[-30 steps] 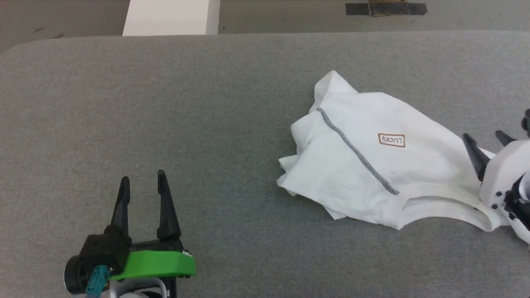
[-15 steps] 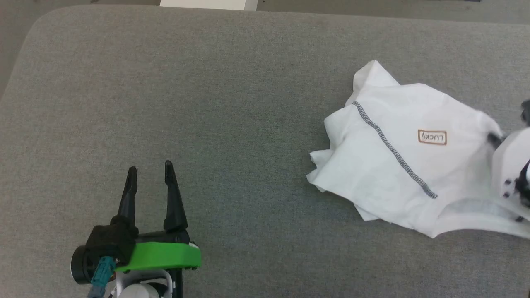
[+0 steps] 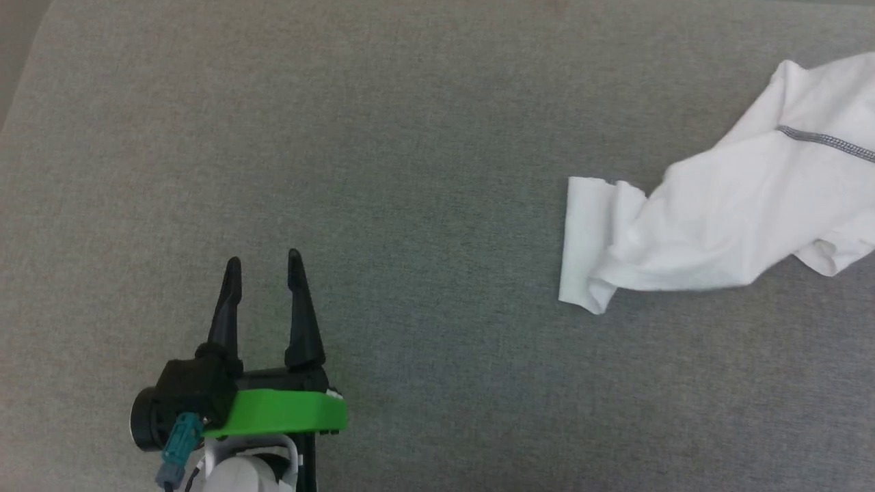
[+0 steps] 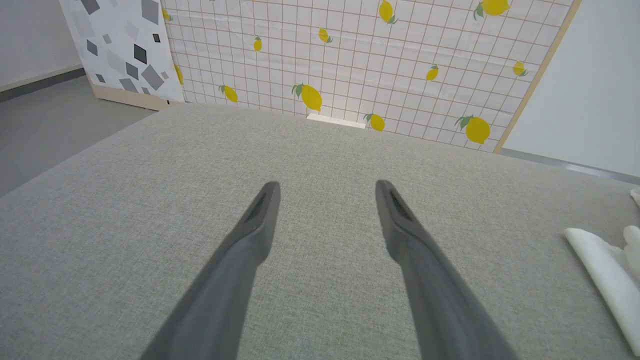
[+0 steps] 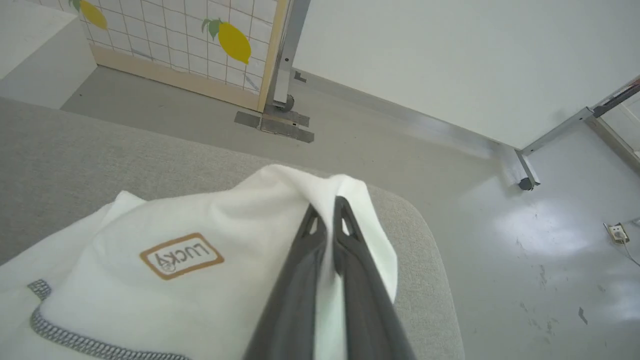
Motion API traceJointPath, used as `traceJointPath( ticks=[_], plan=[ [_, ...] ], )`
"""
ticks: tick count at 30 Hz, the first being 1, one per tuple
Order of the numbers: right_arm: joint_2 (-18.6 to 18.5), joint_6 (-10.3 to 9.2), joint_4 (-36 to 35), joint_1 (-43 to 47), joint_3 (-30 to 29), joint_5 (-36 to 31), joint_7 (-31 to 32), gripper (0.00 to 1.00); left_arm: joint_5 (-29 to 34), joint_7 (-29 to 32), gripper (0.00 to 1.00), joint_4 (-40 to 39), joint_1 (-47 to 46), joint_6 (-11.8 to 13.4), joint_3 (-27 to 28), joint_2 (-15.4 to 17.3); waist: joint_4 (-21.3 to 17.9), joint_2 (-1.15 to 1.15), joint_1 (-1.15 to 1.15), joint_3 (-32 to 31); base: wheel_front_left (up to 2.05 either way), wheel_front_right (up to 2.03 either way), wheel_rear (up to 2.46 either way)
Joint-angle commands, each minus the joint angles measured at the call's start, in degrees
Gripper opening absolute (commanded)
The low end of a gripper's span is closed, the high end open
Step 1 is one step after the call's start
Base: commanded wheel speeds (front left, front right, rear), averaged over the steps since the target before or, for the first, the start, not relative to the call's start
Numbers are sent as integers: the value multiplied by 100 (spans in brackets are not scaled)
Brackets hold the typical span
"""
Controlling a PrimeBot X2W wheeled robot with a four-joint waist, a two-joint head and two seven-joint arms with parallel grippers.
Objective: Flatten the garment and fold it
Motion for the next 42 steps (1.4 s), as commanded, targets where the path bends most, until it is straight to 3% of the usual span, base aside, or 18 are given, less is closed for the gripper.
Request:
traceJointPath(
  ticks=[1,2,9,15,20,24,25,26,27,30,35,42],
  plan=[
    [150,-10,89,44,-40,-56,-67,43,-51,-26,100,-6,-92,57,-19,-17,128,0,0,152,0,0,0],
    [238,-10,168,95,-84,-78,-94,100,-55,-26,100,-4,-101,69,-34,-17,136,0,0,182,0,0,0],
    [652,-10,400,198,-170,-72,-345,100,12,-26,100,39,-196,83,-70,-17,30,0,0,130,0,0,0],
    [1027,-10,-25,434,-298,216,-914,100,67,-26,100,104,-103,32,32,-17,-212,0,0,-294,0,0,0],
    [1565,-10,-997,1397,-523,451,-1341,100,119,-26,100,104,148,-14,152,-17,-432,0,0,-715,0,0,0],
    [2225,-10,-1986,2486,-832,326,-1629,100,153,-26,100,24,384,-56,231,-17,-600,0,0,-925,0,0,0],
    [2401,-10,-2233,2782,-919,215,-1731,100,157,-26,100,0,441,-65,243,-17,-643,0,0,-962,0,0,0],
    [2936,-10,-2731,3491,-1086,-17,-1956,100,164,-26,100,-51,558,-92,266,-17,-750,0,0,-1026,0,0,0],
    [3102,-10,-2880,3723,-1148,-67,-2046,100,177,-26,100,-60,590,-104,272,-17,-796,0,0,-1043,0,0,0],
    [3315,-10,-3133,4198,-1189,-147,-2224,100,225,-26,100,-92,612,-157,275,-16,-926,0,0,-1059,0,0,0],
    [3372,-10,-3203,4505,-1229,336,-2387,100,418,83,100,109,115,-468,22,162,-1100,0,0,-968,0,0,0],
    [3374,-10,-3280,4336,-1223,337,-2446,100,798,1381,100,836,-1421,-1269,-833,423,-1121,0,0,-676,0,0,0]
  ],
)
